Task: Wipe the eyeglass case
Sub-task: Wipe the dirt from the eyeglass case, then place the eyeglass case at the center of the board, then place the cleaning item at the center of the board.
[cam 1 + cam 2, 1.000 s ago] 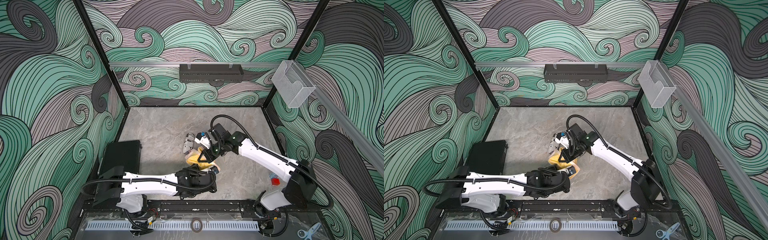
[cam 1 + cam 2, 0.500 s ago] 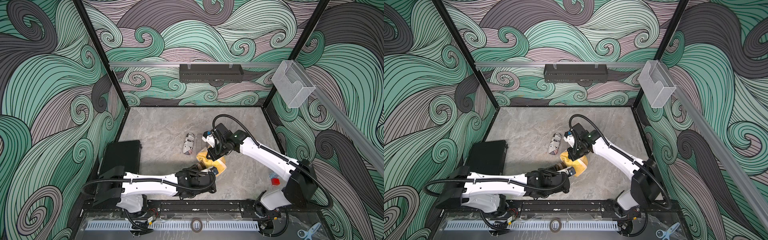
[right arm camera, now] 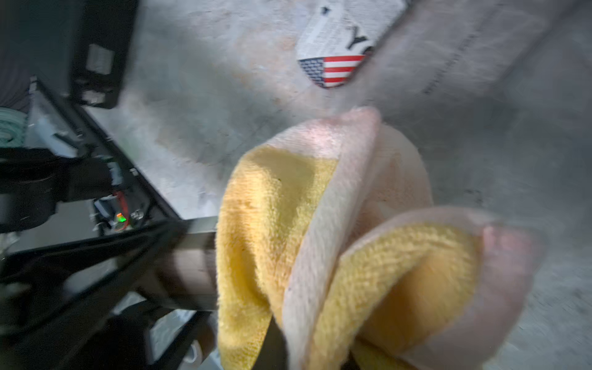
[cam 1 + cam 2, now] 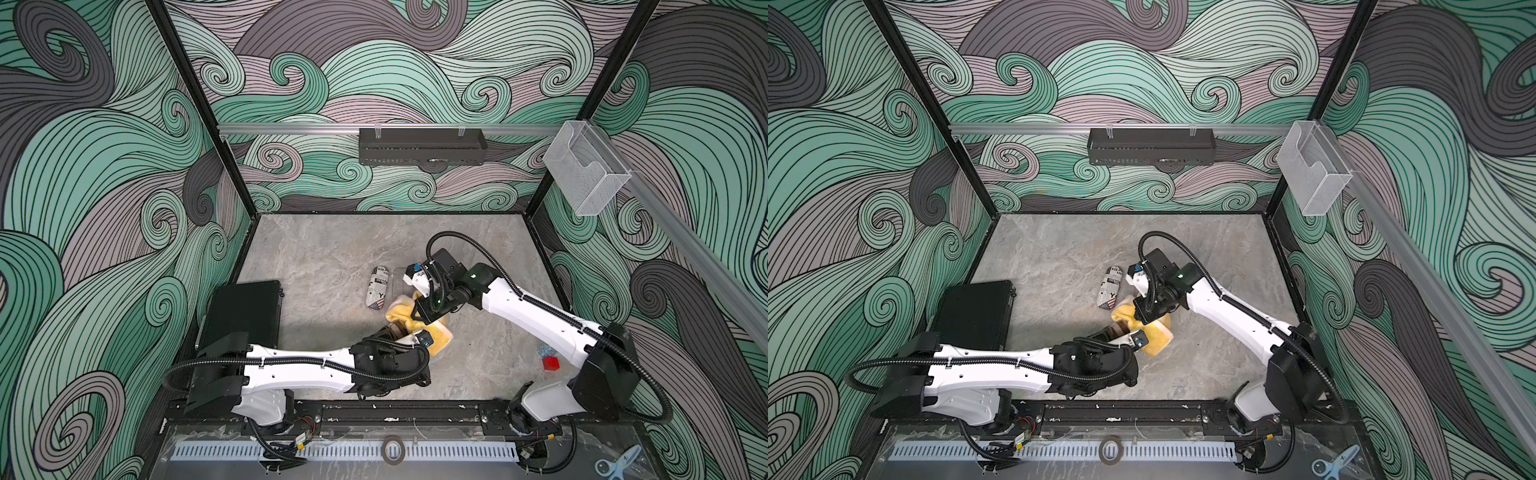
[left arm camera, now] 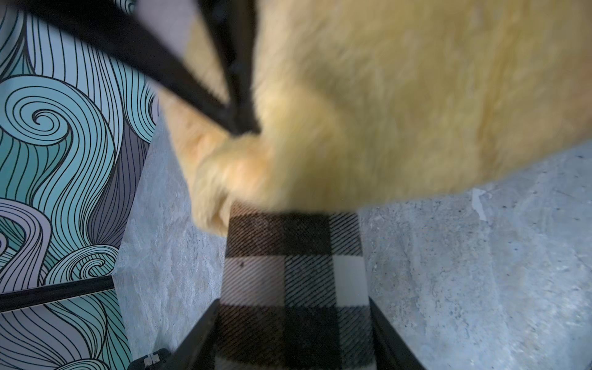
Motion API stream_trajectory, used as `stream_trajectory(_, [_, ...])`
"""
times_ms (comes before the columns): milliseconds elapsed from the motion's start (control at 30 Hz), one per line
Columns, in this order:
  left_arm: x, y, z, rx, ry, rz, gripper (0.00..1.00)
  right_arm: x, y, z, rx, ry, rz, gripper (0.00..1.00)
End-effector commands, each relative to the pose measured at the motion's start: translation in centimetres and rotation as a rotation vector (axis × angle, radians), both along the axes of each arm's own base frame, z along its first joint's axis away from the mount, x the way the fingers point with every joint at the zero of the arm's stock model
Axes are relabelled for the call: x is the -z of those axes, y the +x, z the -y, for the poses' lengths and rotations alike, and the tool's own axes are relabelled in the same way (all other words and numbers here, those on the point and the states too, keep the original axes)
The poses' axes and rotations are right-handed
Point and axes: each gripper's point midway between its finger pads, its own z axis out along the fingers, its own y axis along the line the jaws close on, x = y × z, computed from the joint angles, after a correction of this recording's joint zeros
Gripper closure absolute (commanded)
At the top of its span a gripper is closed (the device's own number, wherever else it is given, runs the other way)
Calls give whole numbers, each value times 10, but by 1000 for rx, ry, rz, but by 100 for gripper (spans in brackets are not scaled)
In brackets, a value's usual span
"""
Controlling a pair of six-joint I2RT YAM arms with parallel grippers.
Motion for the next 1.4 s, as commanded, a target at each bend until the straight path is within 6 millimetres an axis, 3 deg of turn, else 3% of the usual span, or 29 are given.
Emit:
stream_trajectory(0, [-36,17,-13,-122,-140,92,54,8,6,62,156,-211,46,100])
stream_trajectory(233, [-32,37,-46,-263,-324,-61,54,-42,30,90,319,-119,303,100])
stream_trajectory(367, [-29,56,-71,-362,-408,-112,54,-71,41,116,428,-91,467,100])
stream_trajectory(500, [-20,74,-100,-501,-466,-153,54,-82,44,131,500,-23,527,100])
stream_trajectory(733, [16,104,-137,-739,-569,-257,53,-68,43,117,471,106,518,100])
stream_trajectory(1067, [57,148,-141,-835,-600,-302,53,-37,45,118,498,105,479,100])
stream_trajectory(1367, [92,156,-135,-864,-577,-345,45,-7,53,111,502,124,394,100])
